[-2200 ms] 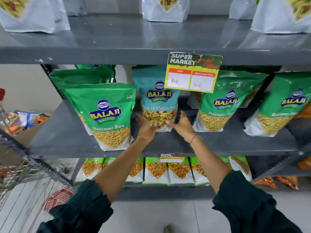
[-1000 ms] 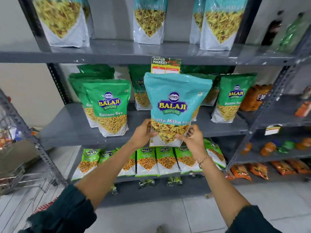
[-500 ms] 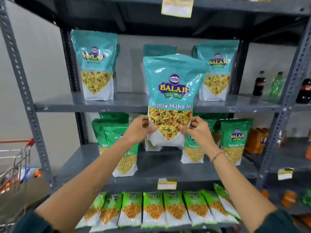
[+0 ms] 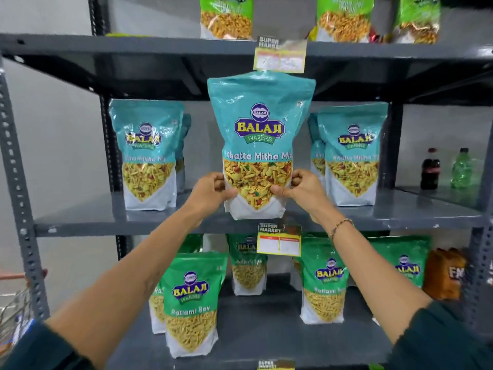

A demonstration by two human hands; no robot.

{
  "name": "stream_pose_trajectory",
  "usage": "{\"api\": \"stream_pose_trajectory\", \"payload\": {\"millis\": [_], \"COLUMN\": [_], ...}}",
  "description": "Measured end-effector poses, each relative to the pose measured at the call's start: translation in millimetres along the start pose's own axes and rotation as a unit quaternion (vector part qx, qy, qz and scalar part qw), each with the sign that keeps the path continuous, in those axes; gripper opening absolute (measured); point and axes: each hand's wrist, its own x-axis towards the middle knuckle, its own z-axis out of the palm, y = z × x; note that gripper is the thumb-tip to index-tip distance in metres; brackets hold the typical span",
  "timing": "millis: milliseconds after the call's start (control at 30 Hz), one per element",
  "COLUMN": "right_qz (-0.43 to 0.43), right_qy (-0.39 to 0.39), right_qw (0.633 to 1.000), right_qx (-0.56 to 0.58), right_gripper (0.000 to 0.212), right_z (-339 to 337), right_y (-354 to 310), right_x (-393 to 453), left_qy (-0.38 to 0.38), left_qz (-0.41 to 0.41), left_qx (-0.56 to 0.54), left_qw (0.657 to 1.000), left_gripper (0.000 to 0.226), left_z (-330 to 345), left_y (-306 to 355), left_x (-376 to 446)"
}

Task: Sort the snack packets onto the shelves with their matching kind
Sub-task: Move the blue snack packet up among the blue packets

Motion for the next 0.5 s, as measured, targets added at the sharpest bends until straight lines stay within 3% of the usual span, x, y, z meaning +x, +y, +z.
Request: {"api": "stream_pose_trajectory", "payload": {"millis": [400, 500], "right_qz": [0.058, 0.073], "right_qy": [-0.004, -0.018], "right_qw": [0.998, 0.997], "right_qx": [-0.005, -0.021], "right_gripper": [0.05, 0.051], "right_z": [-4.2, -4.2], "right_y": [58.6, 69.1], "right_x": [96.3, 106.4], "left_qy": [-0.009, -0.017], "left_qz": [-0.043, -0.045], "left_qx": [-0.005, -0.003], "left_qw": [0.999, 0.999], "left_gripper": [0.033, 0.018], "left_z": [37.2, 43.6], "left_y": [-41.2, -51.0], "left_x": [99.2, 106.7]}}
